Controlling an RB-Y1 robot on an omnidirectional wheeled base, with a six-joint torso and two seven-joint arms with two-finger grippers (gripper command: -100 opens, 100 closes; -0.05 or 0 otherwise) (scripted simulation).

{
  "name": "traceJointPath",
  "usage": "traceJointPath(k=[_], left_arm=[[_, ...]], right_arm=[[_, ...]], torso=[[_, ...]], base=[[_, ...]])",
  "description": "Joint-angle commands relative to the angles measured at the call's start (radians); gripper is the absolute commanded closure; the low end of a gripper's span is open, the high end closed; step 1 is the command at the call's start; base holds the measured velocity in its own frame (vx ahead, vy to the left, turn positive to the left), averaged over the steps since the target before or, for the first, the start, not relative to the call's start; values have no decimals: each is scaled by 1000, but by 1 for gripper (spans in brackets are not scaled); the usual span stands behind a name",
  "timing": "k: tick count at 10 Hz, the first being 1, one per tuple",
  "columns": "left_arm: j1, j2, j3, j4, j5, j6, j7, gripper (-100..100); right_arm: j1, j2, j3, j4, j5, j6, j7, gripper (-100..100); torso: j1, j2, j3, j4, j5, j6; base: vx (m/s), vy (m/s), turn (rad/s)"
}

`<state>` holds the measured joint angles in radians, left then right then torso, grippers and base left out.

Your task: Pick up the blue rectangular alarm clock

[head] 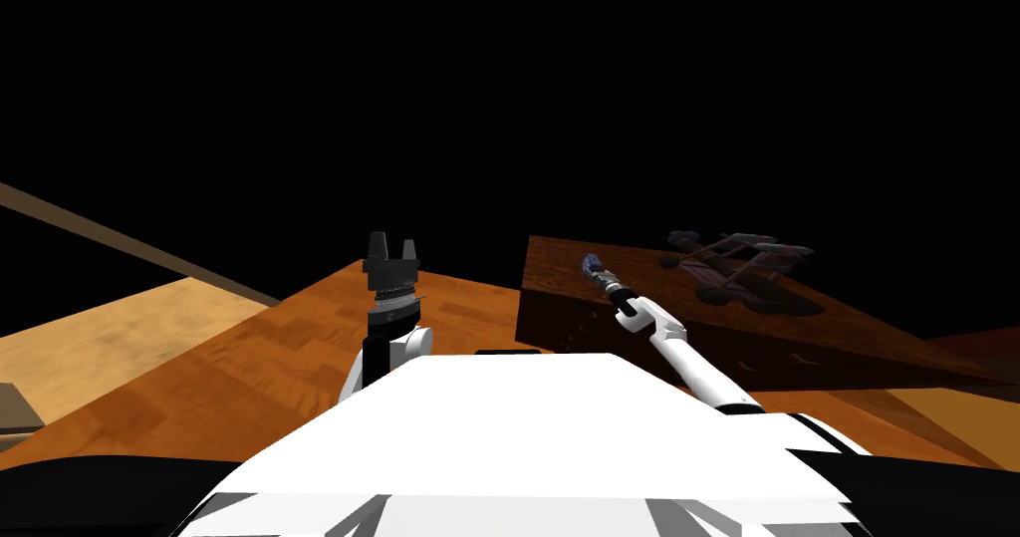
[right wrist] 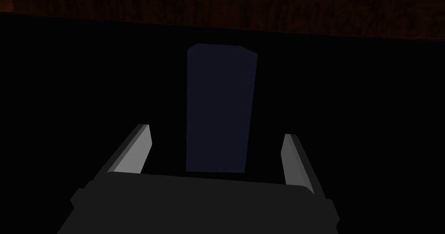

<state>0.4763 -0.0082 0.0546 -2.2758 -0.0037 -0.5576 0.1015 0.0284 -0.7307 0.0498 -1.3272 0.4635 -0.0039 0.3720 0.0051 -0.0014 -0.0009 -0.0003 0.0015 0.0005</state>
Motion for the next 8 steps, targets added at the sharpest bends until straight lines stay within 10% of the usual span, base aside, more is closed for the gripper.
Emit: traceJointPath(k=[1,6,7,8], left_arm=[[0,0,0,0,0,0,0,0],[0,0,0,0,0,0,0,0],[0,0,0,0,0,0,0,0],[0,0,0,0,0,0,0,0]], right_arm=[[-13,-35,2,43,17,37,17,-100],[-27,-64,4,78,31,67,30,-100],[-27,-65,4,80,31,69,31,0],[-70,-29,-41,120,69,89,48,-100]], torso=[[0,0,0,0,0,0],[-2,2,1,0,0,0],[-4,2,1,1,-1,1],[-5,3,2,1,-1,1]], base=[[40,109,126],[26,61,39],[0,0,0],[-76,-79,295]])
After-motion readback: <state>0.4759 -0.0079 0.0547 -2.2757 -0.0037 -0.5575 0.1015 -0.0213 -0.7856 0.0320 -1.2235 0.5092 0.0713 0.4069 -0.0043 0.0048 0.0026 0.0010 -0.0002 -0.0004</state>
